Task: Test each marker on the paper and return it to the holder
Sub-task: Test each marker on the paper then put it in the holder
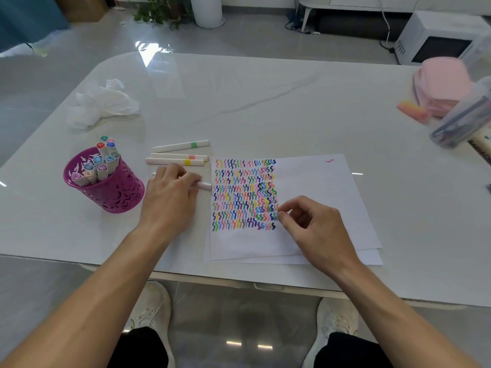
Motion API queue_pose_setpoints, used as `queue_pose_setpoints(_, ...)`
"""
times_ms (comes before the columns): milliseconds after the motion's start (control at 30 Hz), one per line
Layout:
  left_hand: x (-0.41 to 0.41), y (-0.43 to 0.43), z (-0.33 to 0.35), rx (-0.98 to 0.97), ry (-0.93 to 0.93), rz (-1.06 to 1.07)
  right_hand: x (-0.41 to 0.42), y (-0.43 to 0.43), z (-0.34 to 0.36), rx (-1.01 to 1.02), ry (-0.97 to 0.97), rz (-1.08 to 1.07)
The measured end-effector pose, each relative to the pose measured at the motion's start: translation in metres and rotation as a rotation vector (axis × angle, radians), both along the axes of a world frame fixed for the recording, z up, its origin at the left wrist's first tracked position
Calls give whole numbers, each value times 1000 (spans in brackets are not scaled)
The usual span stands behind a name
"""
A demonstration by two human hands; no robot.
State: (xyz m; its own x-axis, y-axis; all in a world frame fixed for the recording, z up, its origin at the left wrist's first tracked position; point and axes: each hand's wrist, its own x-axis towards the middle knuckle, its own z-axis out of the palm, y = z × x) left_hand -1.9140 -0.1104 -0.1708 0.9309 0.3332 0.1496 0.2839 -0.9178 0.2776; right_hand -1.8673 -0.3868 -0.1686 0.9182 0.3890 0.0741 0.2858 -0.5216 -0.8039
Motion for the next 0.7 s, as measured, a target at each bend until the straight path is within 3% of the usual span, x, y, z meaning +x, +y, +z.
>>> queue_pose_setpoints(300, -4, -4, 13, -59, -104, 21, -1, 4, 1, -4, -2, 13)
queue_pose_setpoints(467, -4, -18, 31, -266, -248, 27, -1, 5, 2, -4, -3, 12)
queue_pose_setpoints(700, -13, -45, 47, -562, -184, -111, -2, 7, 5, 8, 1, 23)
